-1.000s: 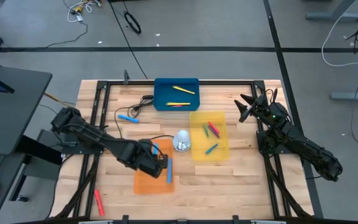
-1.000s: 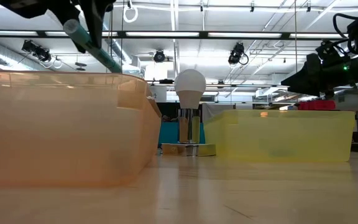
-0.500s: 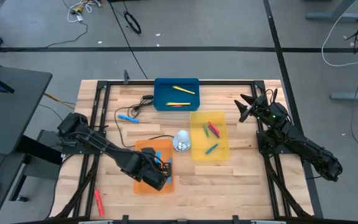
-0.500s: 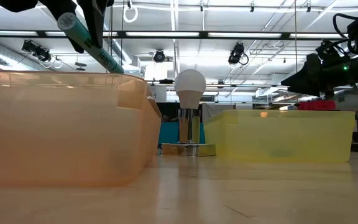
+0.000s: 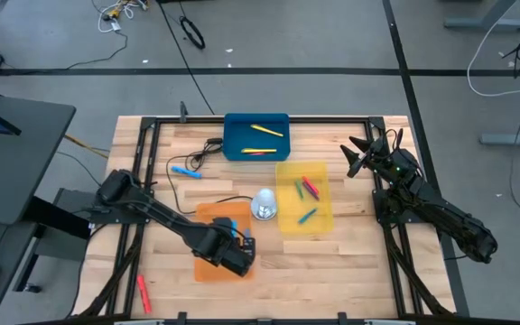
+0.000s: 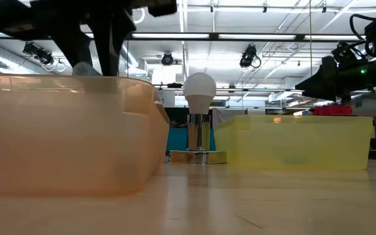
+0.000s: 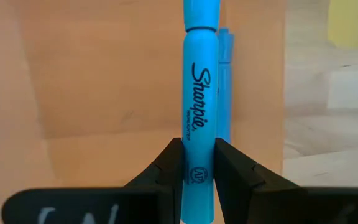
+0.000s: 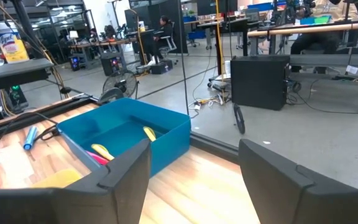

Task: Pick & Place Markers
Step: Put the top blue highlighter pen into the orange bin, then put the blue highlighter pen into the orange bin

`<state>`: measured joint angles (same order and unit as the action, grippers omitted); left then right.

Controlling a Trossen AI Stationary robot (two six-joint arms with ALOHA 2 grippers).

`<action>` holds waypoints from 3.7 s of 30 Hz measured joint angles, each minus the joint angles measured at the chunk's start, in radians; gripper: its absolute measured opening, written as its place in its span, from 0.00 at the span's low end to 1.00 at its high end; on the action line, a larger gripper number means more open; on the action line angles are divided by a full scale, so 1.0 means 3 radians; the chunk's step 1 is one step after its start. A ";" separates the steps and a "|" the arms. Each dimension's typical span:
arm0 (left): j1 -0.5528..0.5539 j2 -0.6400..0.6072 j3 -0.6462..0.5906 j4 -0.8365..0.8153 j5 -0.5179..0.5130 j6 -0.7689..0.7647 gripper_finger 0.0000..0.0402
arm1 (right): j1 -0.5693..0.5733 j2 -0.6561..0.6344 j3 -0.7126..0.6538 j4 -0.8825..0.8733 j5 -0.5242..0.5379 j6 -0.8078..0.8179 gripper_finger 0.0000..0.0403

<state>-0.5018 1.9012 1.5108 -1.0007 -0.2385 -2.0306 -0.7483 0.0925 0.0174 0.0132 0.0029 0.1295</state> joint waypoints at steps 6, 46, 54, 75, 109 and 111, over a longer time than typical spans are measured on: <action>0.0003 0.0207 0.0000 0.0153 0.0049 0.0003 0.17 | 0.0000 0.0000 0.0000 0.0000 0.0000 -0.0001 0.61; 0.0253 0.0323 -0.0005 0.0266 0.0052 0.0818 0.76 | 0.0000 0.0000 0.0000 0.0001 0.0000 0.0000 0.61; 0.0455 0.0031 0.0000 0.0156 0.0061 0.2096 0.77 | 0.0000 0.0000 0.0000 0.0000 0.0000 0.0000 0.61; 0.0734 -0.0450 -0.0157 -0.0169 0.0319 0.6504 0.78 | 0.0000 0.0000 0.0000 0.0000 -0.0001 -0.0001 0.61; 0.2612 -0.1762 -0.1161 -0.0347 0.0879 0.8669 0.78 | 0.0000 -0.0001 0.0000 0.0000 0.0000 0.0000 0.61; 0.2775 -0.1762 -0.1161 -0.0347 0.0874 0.8882 0.78 | 0.0000 0.0000 0.0000 0.0000 0.0000 0.0000 0.61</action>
<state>0.3307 1.3727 1.1625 -1.1049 0.0238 0.6340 -0.7483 0.0924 0.0174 0.0132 0.0029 0.1295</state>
